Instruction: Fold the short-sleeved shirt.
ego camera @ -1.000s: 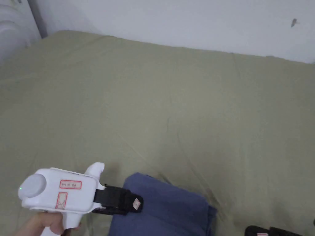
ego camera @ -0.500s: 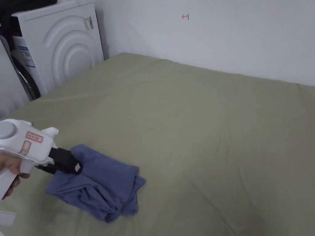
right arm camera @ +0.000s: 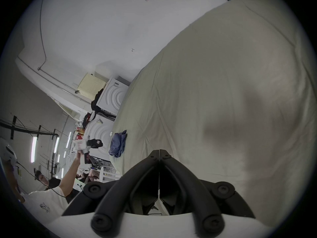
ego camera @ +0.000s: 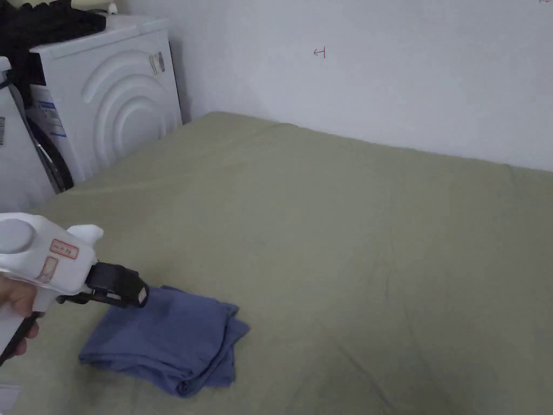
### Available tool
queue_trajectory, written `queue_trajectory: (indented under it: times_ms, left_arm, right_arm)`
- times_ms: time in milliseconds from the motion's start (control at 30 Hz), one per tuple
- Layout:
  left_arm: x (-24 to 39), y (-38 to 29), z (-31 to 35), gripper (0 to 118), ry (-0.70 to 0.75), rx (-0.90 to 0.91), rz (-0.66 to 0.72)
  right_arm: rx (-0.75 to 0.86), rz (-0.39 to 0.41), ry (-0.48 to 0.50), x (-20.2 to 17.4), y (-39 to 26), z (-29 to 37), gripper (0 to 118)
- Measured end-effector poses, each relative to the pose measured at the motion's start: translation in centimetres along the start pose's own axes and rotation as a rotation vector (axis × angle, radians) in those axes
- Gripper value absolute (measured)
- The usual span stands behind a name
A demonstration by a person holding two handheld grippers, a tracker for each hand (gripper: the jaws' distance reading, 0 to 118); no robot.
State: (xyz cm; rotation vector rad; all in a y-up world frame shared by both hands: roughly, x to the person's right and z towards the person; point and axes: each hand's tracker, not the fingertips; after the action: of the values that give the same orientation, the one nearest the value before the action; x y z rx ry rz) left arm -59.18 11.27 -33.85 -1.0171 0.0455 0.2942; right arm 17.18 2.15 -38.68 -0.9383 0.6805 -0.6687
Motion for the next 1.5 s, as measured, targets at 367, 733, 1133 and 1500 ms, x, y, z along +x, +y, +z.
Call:
queue_trajectory:
  times_ms: [367,733,1133,1500]
  left_arm:
    - [22.0,-4.6,4.4,0,0.02,0.346,-0.218]
    - [42.2,-10.2,4.4,0,0.021,0.717,-0.191]
    - [46.5,-15.2,8.9,1,0.005,0.786,-0.184]
    - [46.4,-15.5,8.8,117,0.026,0.638,-0.131]
  right_arm:
    - [0.292,0.398,-0.456,-9.3,-0.3,6.2,0]
    - [0.676,0.729,-0.755,-16.4,-1.1,7.4,1]
    - [0.679,0.676,-0.651,-19.1,-4.7,10.6,1]
    - [0.691,0.666,-0.689,-20.1,-5.1,12.2,118]
